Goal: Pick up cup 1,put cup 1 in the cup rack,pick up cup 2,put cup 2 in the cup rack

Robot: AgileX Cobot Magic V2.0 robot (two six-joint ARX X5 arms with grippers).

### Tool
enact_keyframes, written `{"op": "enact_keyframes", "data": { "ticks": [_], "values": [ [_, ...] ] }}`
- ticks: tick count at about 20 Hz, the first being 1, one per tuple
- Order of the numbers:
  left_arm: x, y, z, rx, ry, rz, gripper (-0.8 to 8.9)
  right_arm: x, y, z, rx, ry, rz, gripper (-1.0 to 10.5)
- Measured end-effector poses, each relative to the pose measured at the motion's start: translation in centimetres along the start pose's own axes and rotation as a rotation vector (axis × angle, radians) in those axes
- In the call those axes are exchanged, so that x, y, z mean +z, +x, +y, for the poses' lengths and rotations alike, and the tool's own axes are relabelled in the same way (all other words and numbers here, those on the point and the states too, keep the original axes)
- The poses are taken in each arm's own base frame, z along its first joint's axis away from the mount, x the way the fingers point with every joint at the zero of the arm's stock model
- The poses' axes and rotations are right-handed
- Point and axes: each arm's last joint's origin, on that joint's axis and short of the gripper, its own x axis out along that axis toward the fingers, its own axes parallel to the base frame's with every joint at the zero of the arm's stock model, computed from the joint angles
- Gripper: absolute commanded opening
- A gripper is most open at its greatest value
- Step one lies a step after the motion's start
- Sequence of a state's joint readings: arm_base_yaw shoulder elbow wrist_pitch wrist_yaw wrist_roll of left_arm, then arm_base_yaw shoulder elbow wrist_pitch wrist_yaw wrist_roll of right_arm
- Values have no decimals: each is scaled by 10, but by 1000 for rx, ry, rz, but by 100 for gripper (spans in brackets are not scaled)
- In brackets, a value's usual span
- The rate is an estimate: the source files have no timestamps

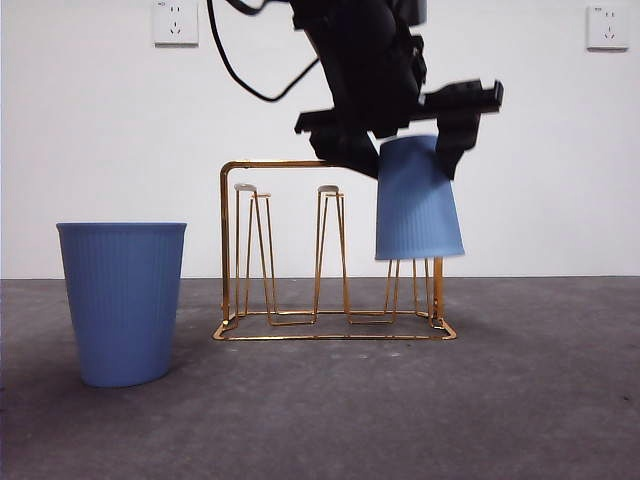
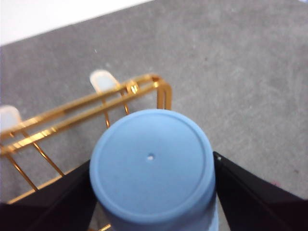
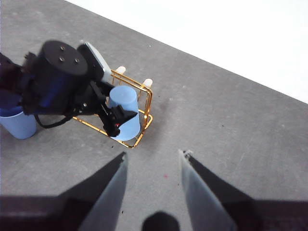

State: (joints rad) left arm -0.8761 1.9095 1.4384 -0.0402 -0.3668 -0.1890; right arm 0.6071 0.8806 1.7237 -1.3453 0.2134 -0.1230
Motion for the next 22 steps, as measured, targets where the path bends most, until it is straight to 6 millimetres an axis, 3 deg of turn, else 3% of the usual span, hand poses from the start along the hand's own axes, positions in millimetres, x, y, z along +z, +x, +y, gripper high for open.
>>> {"op": "enact_keyframes", "data": {
  "ticks": [14,15,17,18,22],
  "values": [
    [-19,17,-4,19,-21,69,10,0,0,0,0,0,0,189],
    [-19,17,-4,19,-26,71,83,0,0,0,0,0,0,189],
    [-19,17,-4,20,-28,75,360,0,0,0,0,0,0,189],
    [-19,17,-4,21,-31,77,455,0,0,0,0,0,0,189],
    [-18,17,-4,-11,-44,85,470,0,0,0,0,0,0,189]
  ]
}}
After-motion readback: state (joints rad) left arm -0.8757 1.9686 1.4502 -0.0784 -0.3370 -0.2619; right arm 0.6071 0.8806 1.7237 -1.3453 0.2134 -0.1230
